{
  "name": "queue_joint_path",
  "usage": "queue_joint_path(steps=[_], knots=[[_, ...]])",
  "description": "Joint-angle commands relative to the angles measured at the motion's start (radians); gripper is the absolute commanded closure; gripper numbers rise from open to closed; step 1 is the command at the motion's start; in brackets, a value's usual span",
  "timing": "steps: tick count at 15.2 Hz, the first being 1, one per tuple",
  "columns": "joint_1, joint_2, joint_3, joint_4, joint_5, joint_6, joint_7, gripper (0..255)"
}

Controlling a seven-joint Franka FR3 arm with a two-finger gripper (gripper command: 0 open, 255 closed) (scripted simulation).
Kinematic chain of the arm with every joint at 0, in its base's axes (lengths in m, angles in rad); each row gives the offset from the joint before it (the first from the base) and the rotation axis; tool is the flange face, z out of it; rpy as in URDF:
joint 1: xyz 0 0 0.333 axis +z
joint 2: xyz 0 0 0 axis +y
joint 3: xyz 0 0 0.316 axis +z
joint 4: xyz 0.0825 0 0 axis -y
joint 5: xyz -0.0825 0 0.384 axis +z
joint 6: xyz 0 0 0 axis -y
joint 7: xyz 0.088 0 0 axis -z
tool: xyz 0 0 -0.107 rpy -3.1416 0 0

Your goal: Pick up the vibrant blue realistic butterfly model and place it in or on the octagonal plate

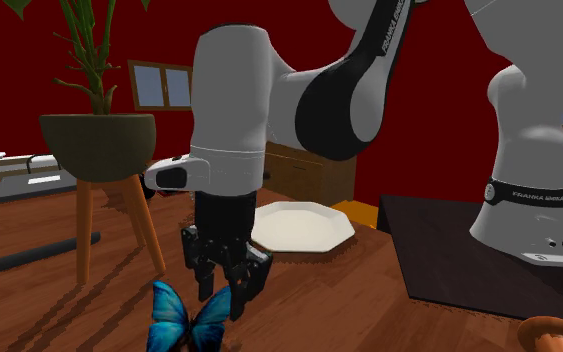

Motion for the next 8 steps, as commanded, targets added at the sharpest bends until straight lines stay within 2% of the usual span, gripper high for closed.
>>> queue_joint_path(steps=[1, 8], knots=[[-0.010, -0.021, 0.014, -0.004, 0.014, -0.017, -0.009, 255], [-0.047, -0.093, 0.062, -0.014, 0.065, -0.077, -0.043, 255]])
